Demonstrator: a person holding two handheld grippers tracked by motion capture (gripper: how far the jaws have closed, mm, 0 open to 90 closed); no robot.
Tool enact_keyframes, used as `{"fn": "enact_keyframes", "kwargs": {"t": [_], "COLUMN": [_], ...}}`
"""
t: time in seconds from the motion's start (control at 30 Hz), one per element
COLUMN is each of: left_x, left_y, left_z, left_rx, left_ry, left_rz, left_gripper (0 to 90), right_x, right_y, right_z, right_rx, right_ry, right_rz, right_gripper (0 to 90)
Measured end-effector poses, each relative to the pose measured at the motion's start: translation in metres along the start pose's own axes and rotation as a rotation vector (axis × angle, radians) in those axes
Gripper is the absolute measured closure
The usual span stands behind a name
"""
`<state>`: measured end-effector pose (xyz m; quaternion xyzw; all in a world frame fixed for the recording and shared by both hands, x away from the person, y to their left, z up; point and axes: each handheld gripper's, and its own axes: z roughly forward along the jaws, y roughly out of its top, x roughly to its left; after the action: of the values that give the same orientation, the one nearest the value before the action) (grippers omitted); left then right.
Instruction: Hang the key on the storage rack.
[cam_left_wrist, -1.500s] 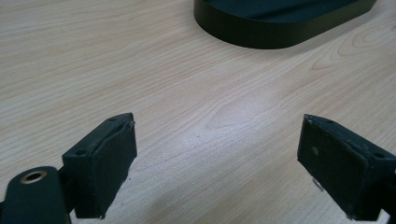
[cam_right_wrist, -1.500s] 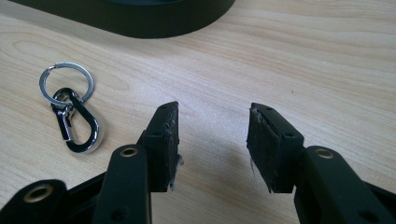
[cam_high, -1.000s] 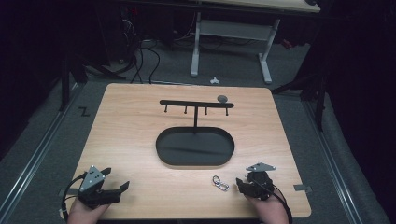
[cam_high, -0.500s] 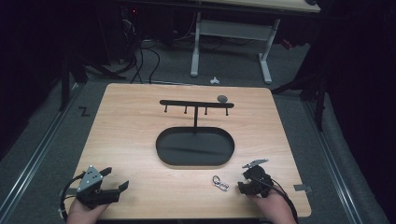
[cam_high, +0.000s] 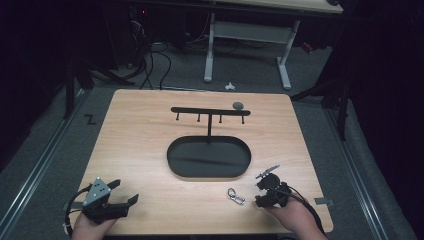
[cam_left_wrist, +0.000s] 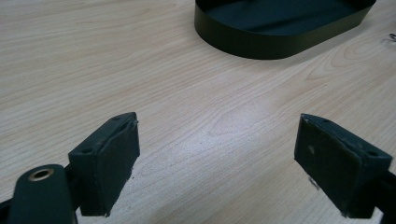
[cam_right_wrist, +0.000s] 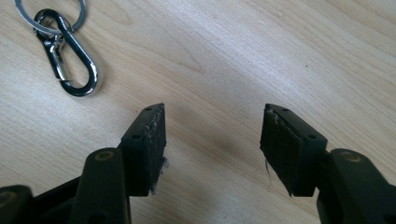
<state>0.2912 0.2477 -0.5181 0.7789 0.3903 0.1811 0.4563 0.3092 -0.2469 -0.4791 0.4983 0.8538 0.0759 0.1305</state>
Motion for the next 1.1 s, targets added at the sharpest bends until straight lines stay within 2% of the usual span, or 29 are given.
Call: {"fn": "enact_keyframes", "kwargs": {"t": [0.2, 0.23, 0.37, 0.43, 0.6, 0.63, 0.7, 0.73, 0.87, 1.1], "left_x": [0.0, 0.0, -0.002, -0.002, -0.001, -0.001, -0.001, -0.001, -0.002, -0.002], "left_y": [-0.001, -0.001, 0.0, 0.0, -0.001, -0.001, -0.001, -0.001, 0.0, -0.001], "left_z": [0.001, 0.001, 0.002, 0.002, 0.002, 0.003, 0.003, 0.003, 0.004, 0.004], "left_rx": [0.008, 0.008, 0.009, 0.015, 0.01, 0.011, 0.013, 0.015, 0.02, 0.021], "left_ry": [-0.008, -0.009, -0.014, -0.019, -0.019, -0.02, -0.02, -0.021, -0.022, -0.024], "left_rz": [-0.003, -0.004, 0.001, 0.003, -0.004, -0.005, -0.005, -0.004, 0.008, 0.006], "left_gripper": [14.6, 14.6, 14.6, 14.6, 14.6, 14.7, 14.7, 14.7, 14.7, 14.7], "right_x": [0.0, -0.001, -0.004, -0.003, 0.003, 0.006, 0.011, 0.013, 0.022, 0.037], "right_y": [0.005, 0.007, 0.01, 0.013, 0.018, 0.022, 0.023, 0.025, 0.032, 0.043], "right_z": [-0.003, -0.004, -0.006, -0.008, -0.012, -0.013, -0.014, -0.015, -0.014, -0.008], "right_rx": [0.062, 0.084, 0.111, 0.129, 0.135, 0.126, 0.13, 0.127, 0.107, 0.137], "right_ry": [0.015, 0.023, 0.032, 0.049, 0.07, 0.079, 0.086, 0.091, 0.09, 0.115], "right_rz": [-0.023, -0.012, -0.007, -0.024, -0.051, -0.095, -0.087, -0.103, -0.14, -0.198], "right_gripper": [39.3, 39.4, 39.3, 37.2, 30.2, 28.9, 27.8, 27.1, 27.0, 26.7]}}
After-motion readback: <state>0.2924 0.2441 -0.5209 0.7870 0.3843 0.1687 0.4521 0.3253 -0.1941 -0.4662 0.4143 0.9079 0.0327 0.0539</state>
